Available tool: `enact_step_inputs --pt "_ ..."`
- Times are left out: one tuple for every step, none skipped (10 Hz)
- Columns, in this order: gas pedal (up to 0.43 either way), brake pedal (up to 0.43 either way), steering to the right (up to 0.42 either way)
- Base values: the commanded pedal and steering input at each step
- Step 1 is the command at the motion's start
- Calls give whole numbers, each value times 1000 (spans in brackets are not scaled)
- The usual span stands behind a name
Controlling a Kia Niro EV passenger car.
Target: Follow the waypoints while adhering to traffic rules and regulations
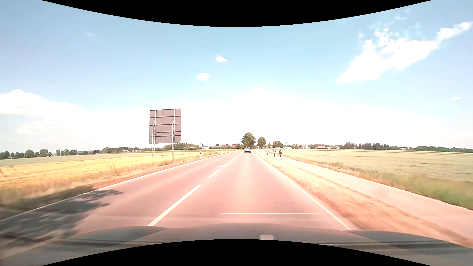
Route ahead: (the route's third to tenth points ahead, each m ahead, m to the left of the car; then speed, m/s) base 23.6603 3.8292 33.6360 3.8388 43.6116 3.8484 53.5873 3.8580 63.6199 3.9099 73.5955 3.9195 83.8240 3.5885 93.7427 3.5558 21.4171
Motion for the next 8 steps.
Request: enact_step_inputs --pt "189 0 -1" --pt "189 0 -1" --pt "189 0 -1" --pt "189 0 -1" --pt "189 0 -1" --pt "189 0 -1" --pt "189 0 -1" --pt "177 0 -1"
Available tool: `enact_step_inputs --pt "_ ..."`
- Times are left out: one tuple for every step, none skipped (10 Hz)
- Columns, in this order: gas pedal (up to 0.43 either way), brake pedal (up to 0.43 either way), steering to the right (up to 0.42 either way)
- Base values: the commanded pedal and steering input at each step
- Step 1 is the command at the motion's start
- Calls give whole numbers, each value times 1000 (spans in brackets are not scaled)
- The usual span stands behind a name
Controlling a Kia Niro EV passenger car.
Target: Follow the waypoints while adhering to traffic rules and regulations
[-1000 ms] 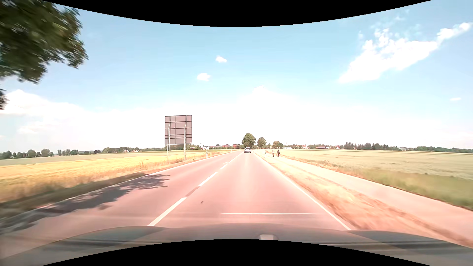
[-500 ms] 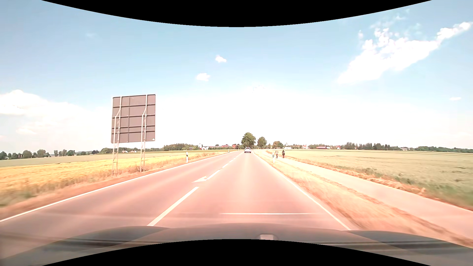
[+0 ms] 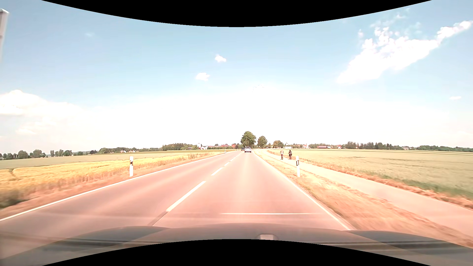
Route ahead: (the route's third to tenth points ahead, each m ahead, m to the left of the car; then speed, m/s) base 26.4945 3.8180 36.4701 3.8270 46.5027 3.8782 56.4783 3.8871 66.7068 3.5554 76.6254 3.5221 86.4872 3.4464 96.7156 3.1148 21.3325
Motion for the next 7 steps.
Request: enact_step_inputs --pt "177 0 -1" --pt "177 0 -1" --pt "189 0 -1" --pt "189 0 -1" --pt "189 0 -1" --pt "189 0 -1" --pt "189 0 -1"
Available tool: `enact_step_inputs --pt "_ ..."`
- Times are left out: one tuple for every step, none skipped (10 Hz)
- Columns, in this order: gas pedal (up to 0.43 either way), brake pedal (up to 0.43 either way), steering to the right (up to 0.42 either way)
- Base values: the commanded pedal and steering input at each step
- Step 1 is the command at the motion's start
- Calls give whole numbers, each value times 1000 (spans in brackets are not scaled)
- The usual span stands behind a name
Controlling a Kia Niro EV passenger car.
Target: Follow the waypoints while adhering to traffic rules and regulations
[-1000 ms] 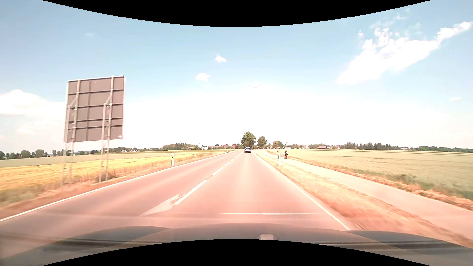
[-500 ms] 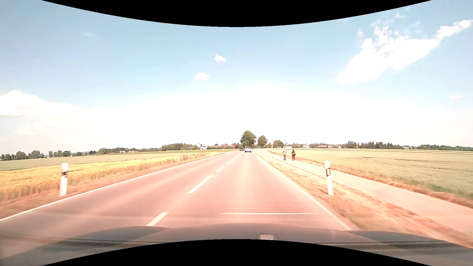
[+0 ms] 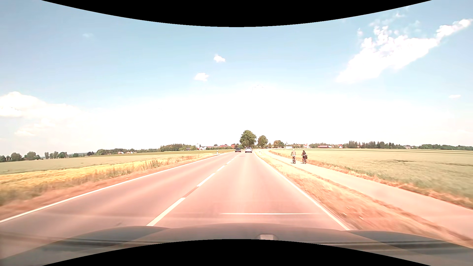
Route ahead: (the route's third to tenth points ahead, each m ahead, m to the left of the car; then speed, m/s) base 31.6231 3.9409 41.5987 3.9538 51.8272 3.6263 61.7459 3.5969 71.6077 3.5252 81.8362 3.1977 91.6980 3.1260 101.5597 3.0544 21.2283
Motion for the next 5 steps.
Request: enact_step_inputs --pt "189 0 -1" --pt "189 0 -1" --pt "189 0 -2" --pt "189 0 -2" --pt "177 0 -2"
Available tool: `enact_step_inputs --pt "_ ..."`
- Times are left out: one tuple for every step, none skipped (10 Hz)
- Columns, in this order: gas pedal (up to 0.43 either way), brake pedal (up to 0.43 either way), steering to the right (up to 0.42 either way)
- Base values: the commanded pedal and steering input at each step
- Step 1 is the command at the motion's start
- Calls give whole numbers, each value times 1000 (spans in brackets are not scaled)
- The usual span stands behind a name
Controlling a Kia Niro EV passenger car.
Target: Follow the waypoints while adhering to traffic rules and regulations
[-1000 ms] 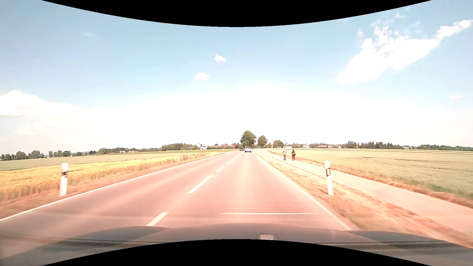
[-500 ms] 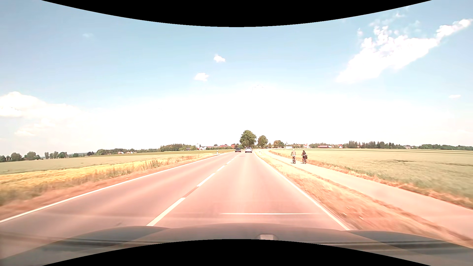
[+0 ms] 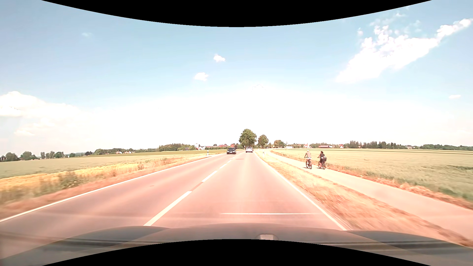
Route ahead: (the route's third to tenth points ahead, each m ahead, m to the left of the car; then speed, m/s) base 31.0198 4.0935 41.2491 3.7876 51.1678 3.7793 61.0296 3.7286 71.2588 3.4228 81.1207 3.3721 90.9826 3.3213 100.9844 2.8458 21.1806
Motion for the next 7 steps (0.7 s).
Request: enact_step_inputs --pt "177 0 -2" --pt "177 0 -2" --pt "177 0 -2" --pt "177 0 -2" --pt "189 0 -2" --pt "209 0 -2" --pt "209 0 -2"
